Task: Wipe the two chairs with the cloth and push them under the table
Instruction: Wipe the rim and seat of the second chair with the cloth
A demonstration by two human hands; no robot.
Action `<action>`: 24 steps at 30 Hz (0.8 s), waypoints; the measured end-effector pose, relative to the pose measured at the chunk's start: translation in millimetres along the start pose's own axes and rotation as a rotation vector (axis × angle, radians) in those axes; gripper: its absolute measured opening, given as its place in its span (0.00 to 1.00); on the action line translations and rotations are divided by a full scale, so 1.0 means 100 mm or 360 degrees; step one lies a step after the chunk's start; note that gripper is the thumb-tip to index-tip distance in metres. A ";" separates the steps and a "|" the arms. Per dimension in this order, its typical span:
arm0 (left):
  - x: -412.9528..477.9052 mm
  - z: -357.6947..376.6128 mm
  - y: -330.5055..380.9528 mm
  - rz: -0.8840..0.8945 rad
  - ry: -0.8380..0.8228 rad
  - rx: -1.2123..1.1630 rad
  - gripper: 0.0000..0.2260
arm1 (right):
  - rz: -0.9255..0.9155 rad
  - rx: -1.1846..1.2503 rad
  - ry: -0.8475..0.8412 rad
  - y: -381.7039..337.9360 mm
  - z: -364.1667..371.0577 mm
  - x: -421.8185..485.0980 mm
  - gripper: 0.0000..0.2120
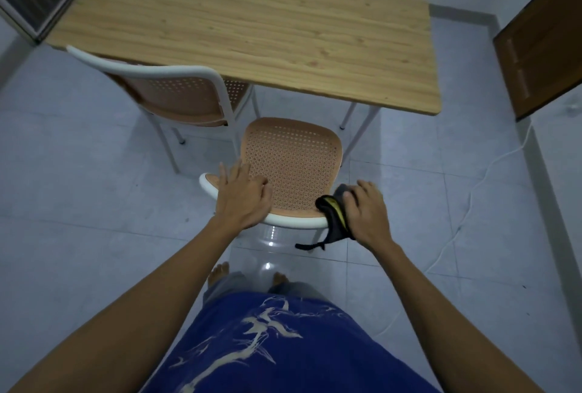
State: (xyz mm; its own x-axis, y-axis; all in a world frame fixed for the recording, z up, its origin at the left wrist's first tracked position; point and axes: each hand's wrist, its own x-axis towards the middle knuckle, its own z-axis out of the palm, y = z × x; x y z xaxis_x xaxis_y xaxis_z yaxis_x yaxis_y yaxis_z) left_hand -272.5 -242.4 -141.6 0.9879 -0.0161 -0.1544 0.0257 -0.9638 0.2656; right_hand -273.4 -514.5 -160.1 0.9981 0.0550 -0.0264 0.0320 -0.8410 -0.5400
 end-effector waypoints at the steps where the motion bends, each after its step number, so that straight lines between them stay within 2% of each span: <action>1: -0.04 -0.01 -0.02 -0.0024 0.0075 -0.0052 0.22 | 0.0066 0.0008 0.0022 0.05 -0.02 0.01 0.15; 3: -0.13 -0.04 -0.15 -0.0159 0.0147 -0.0142 0.21 | 0.0171 0.0040 0.0024 0.05 0.01 -0.07 0.14; 5: -0.18 -0.07 -0.29 -0.0293 0.0051 -0.0202 0.21 | 0.0165 0.0023 0.0036 -0.12 0.06 -0.27 0.19; 8: -0.17 -0.09 -0.36 -0.0262 -0.0152 -0.0199 0.23 | -0.0144 -0.0238 0.0054 -0.50 0.27 -0.50 0.22; 12: -0.16 -0.12 -0.34 -0.0262 -0.0184 -0.0256 0.24 | -0.0624 -0.0446 -0.0022 -0.89 0.48 -0.47 0.25; 15: -0.17 -0.16 -0.41 -0.0247 -0.0194 -0.0384 0.24 | -0.1001 -0.0668 -0.0283 -0.67 0.27 -0.26 0.26; 17: -0.19 -0.17 -0.50 -0.0300 -0.0173 -0.0490 0.24 | -0.1126 -0.0799 -0.0355 -0.42 0.10 -0.19 0.25; 20: -0.26 -0.17 -0.60 -0.0400 -0.0114 -0.0635 0.24 | -0.1049 -0.0877 -0.0282 -0.21 0.05 -0.28 0.28; 24: -0.27 -0.29 -0.70 -0.0425 -0.0180 -0.0785 0.22 | -0.1010 -0.0805 -0.0199 -0.75 0.46 -0.37 0.28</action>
State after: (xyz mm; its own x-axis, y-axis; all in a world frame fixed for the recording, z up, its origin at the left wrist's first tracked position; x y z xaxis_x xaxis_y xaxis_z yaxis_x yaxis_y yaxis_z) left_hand -297.0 -167.2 -128.3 0.9154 0.1566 -0.3709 0.3677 -0.7003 0.6118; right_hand -315.5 -428.7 -157.1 0.7700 0.6364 0.0468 0.6380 -0.7690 -0.0398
